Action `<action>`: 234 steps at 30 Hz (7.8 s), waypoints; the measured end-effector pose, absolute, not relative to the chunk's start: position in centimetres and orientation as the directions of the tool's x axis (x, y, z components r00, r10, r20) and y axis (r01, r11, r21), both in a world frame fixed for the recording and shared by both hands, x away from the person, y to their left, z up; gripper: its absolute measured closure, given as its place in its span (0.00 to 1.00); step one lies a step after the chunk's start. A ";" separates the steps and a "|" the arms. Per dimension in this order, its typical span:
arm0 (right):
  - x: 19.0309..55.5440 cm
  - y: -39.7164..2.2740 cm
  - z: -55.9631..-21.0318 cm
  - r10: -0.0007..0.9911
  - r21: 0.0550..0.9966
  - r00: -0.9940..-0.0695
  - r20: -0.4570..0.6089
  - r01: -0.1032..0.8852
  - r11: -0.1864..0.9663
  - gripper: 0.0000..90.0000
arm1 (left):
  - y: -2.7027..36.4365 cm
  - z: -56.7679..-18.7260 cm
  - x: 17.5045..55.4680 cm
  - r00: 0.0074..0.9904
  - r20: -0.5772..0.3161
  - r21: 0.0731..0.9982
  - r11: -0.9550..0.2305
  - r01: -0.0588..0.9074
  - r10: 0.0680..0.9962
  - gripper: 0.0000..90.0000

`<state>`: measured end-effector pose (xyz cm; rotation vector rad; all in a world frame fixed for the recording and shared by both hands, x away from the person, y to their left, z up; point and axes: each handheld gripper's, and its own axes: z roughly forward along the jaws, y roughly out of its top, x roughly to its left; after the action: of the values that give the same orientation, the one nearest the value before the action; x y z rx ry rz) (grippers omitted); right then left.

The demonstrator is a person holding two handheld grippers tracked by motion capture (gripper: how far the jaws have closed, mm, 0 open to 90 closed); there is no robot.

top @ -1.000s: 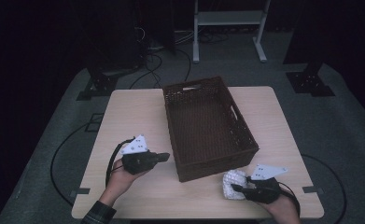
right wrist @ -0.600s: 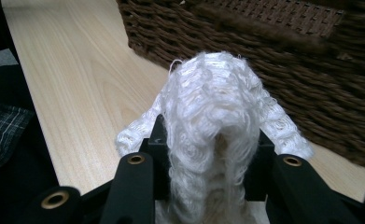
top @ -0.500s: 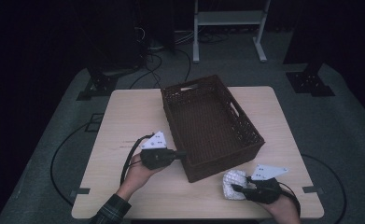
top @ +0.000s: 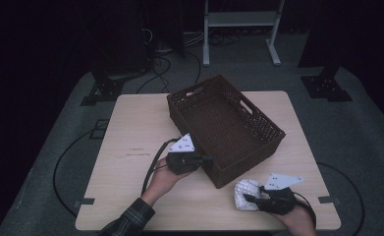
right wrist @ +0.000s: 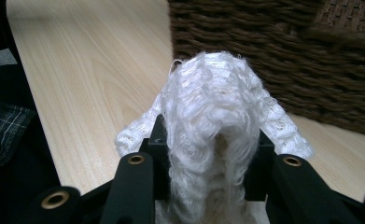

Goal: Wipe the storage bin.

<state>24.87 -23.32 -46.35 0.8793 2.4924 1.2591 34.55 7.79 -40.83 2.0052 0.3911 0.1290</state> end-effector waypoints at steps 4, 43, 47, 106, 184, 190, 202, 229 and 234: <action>24.8 -23.3 -46.3 0.598 0.788 -0.798 0.078 0.416 0.453 0.71 | 6.4 -40.9 34.9 0.945 -0.079 0.890 -0.404 0.211 0.318 1.00; 24.9 -23.8 -46.4 0.600 0.795 -0.796 0.081 0.415 0.443 0.71 | 12.6 -36.8 45.1 0.840 -0.007 0.842 -0.450 0.297 0.543 0.56; 24.9 -23.8 -46.4 0.601 0.794 -0.795 0.083 0.418 0.443 0.71 | 13.3 -36.4 46.8 0.831 0.016 0.833 -0.467 0.297 0.556 0.55; 25.0 -24.0 -46.7 0.609 0.788 -0.788 0.091 0.431 0.439 0.71 | 16.6 -38.0 58.6 0.690 0.037 0.684 -0.521 0.510 0.723 0.93; 24.5 -22.6 -46.7 0.575 0.790 -0.813 0.088 0.409 0.457 0.71 | 24.5 -39.8 43.1 0.725 -0.101 0.819 -0.357 0.449 0.682 1.00; 24.7 -22.7 -46.8 0.580 0.787 -0.810 0.090 0.415 0.457 0.71 | 23.9 -39.9 41.8 0.747 -0.107 0.822 -0.364 0.437 0.656 1.00; 25.1 -22.8 -47.0 0.601 0.780 -0.793 0.099 0.437 0.448 0.71 | 22.0 -39.8 39.4 0.801 -0.097 0.827 -0.400 0.396 0.591 1.00; 25.3 -23.4 -47.2 0.633 0.783 -0.764 0.126 0.468 0.410 0.71 | 16.3 -40.2 34.8 0.894 -0.113 0.839 -0.441 0.320 0.434 0.88; 25.4 -23.4 -47.2 0.632 0.785 -0.764 0.130 0.469 0.405 0.71 | 16.9 -40.5 34.3 0.890 -0.136 0.843 -0.421 0.335 0.436 0.71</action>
<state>25.42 -23.44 -47.24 0.9805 2.4701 1.2873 34.30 16.90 -40.48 2.0461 0.5567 0.1257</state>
